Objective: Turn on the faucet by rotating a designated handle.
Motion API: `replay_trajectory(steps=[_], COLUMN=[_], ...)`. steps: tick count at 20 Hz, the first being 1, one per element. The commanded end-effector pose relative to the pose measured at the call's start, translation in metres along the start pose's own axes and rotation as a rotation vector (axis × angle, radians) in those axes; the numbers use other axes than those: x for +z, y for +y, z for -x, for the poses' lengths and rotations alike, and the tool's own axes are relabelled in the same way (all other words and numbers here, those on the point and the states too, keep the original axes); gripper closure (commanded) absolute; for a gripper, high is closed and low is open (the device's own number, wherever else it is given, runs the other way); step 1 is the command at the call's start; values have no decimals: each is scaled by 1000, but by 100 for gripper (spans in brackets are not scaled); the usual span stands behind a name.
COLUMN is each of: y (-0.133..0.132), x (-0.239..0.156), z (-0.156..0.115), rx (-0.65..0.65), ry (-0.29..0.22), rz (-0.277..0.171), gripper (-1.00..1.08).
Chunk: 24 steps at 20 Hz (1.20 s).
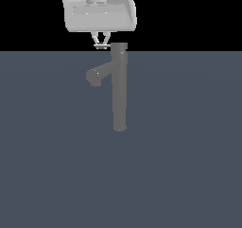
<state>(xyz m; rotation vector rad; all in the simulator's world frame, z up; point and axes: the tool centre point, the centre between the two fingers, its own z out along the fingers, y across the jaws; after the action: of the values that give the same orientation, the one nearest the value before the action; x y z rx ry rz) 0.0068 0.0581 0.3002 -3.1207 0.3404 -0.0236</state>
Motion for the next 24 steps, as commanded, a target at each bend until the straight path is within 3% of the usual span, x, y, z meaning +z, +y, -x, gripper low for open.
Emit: replay_trajectory(steps=[1,13,14,24], y=[4,15,20,53], x=[0,-1,0,-1], z=[11,46,31,55], rx=[0,-6,7,-4], ry=[-8,-14,3,-11], rz=[3,4,-1,3], gripper=[108,108,108,108])
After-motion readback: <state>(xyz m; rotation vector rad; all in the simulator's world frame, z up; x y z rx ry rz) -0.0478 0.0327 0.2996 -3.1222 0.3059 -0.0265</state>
